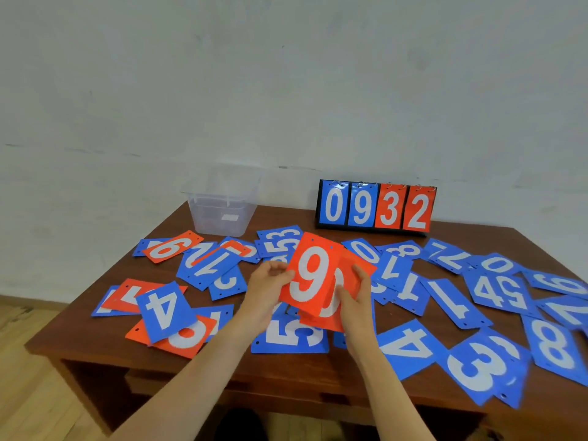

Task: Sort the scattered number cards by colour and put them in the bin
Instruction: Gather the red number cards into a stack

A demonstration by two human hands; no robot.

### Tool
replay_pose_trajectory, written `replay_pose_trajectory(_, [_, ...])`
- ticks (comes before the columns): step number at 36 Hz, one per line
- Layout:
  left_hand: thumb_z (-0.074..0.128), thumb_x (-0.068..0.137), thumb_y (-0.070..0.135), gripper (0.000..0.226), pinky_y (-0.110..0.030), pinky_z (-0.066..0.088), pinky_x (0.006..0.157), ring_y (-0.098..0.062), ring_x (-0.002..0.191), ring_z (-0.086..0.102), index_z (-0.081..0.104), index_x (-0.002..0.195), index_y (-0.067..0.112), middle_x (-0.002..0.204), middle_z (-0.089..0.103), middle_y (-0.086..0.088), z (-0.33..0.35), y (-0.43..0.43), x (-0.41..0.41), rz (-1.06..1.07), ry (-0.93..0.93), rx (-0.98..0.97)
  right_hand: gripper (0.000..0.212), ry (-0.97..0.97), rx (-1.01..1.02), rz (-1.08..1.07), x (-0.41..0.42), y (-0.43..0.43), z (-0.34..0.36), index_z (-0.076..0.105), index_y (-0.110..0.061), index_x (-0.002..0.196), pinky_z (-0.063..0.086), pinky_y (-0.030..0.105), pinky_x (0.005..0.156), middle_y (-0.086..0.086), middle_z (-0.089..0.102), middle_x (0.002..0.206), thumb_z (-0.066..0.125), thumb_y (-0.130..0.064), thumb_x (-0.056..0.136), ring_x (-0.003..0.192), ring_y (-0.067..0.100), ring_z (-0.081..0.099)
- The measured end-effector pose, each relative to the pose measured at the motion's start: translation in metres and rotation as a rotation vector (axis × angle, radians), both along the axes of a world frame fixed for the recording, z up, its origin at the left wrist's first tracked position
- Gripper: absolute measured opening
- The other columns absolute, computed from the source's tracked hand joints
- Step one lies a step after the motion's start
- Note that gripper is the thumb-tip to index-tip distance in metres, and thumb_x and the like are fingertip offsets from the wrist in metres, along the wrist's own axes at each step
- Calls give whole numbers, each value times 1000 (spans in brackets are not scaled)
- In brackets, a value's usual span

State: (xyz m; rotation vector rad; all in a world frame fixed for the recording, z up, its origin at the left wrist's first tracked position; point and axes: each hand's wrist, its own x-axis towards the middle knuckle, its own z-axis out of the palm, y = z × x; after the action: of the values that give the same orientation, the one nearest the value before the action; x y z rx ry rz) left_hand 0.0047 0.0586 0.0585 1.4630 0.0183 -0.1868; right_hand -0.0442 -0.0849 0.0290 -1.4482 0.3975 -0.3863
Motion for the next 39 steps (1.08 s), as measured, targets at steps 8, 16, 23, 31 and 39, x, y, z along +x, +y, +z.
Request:
replay_pose_trajectory(8, [63, 89, 25, 11, -24, 53, 70, -11, 89, 62, 53, 88, 19, 97, 60, -2, -25, -23, -12, 40, -102, 215, 41, -37, 29, -28, 3, 1, 2, 33, -37, 138, 56, 30, 68, 1, 47, 136, 43, -39, 98, 102, 18, 59])
replay_pose_trajectory(16, [66, 87, 23, 14, -20, 51, 62, -16, 98, 60, 53, 91, 21, 111, 55, -3, -37, -6, 9, 7, -112, 300, 61, -6, -64, -3, 22, 10, -7, 30, -37, 140, 58, 38, 76, 2, 40, 142, 60, -16, 91, 114, 23, 53])
replay_pose_trajectory(23, [62, 90, 16, 30, -24, 43, 81, -16, 105, 54, 56, 118, 12, 124, 56, -6, -29, 44, 84, 12, -168, 555, 61, 68, -40, 39, 59, 19, -3, 28, -41, 139, 57, 34, 72, 1, 37, 144, 58, -17, 93, 115, 24, 53])
replay_pose_trajectory(31, [67, 84, 39, 62, -37, 40, 96, -31, 120, 46, 46, 132, 5, 135, 45, -17, -28, 90, 175, -59, -160, 1189, 58, 69, -60, 62, 98, 30, -4, 28, -42, 137, 56, 28, 64, -7, 40, 128, 58, -18, 93, 98, 14, 55])
replay_pose_trajectory(39, [59, 88, 41, 25, -23, 40, 66, -11, 75, 50, 50, 76, 21, 81, 51, 0, -41, 81, 209, -230, -143, 1299, 58, 113, -68, 76, 111, 36, -13, 29, -45, 137, 58, 31, 69, -3, 41, 139, 59, -24, 93, 110, 20, 56])
